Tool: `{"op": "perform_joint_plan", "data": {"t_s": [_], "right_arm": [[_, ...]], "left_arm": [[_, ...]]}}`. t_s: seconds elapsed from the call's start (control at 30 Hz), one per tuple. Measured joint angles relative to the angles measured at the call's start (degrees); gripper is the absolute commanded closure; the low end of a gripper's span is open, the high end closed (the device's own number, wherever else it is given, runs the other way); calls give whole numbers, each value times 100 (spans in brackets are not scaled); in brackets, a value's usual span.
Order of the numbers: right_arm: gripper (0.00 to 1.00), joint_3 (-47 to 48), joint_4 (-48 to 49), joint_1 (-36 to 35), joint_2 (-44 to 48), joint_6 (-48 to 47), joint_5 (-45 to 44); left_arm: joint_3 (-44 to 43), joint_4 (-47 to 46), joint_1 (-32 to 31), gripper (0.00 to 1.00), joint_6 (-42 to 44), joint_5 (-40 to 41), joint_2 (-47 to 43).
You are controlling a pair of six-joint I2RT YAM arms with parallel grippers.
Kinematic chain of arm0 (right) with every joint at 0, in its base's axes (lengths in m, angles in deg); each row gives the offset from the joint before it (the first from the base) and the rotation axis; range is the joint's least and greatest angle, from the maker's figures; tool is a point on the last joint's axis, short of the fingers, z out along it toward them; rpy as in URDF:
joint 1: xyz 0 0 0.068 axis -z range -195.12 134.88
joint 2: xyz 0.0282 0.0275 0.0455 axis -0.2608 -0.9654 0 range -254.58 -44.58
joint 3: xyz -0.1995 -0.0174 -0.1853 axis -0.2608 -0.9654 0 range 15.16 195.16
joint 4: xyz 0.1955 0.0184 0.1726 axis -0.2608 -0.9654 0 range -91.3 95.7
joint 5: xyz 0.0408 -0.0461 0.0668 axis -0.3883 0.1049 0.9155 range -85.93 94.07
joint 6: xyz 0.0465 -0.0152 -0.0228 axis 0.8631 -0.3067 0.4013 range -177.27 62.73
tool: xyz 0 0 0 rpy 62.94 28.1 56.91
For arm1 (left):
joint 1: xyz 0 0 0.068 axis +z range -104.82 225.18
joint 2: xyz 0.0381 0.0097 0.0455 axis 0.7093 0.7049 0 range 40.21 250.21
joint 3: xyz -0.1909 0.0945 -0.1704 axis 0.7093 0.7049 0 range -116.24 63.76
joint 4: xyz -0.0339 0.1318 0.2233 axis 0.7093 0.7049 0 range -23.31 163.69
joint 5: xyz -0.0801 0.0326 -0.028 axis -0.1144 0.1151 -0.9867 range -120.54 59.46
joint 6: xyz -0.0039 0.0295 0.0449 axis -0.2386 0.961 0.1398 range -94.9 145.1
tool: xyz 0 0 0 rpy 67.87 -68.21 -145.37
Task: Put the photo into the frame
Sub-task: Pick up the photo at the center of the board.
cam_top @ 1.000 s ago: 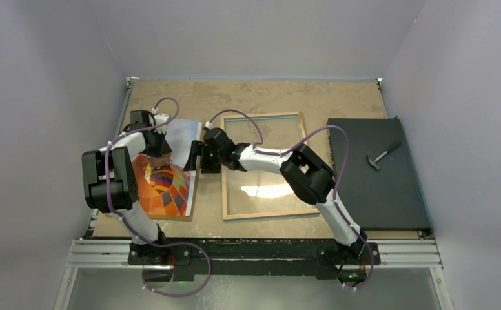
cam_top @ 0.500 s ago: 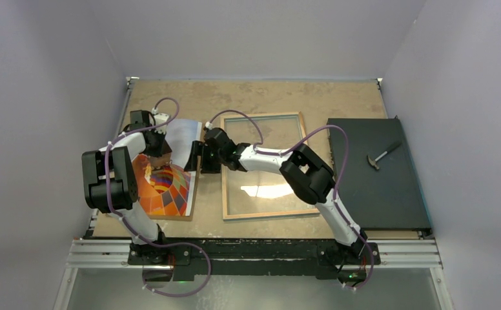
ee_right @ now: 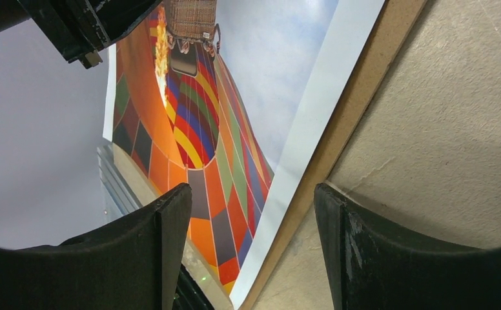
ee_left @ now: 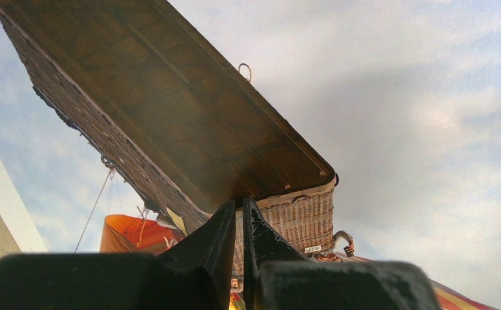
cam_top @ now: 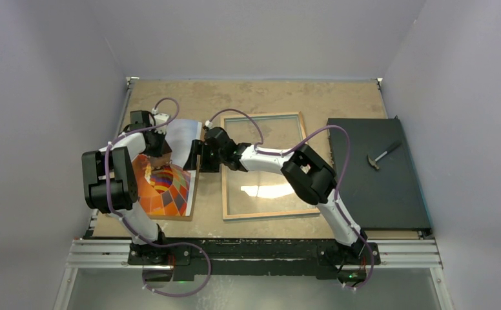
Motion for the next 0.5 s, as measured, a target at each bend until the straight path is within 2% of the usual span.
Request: {"op": "perform_joint_plan", "data": {"t_s": [0.5], "right_arm": [[30, 2, 22, -2, 0, 87, 151]], "left_arm": [[76, -87, 0, 94, 11, 0, -46]]}}
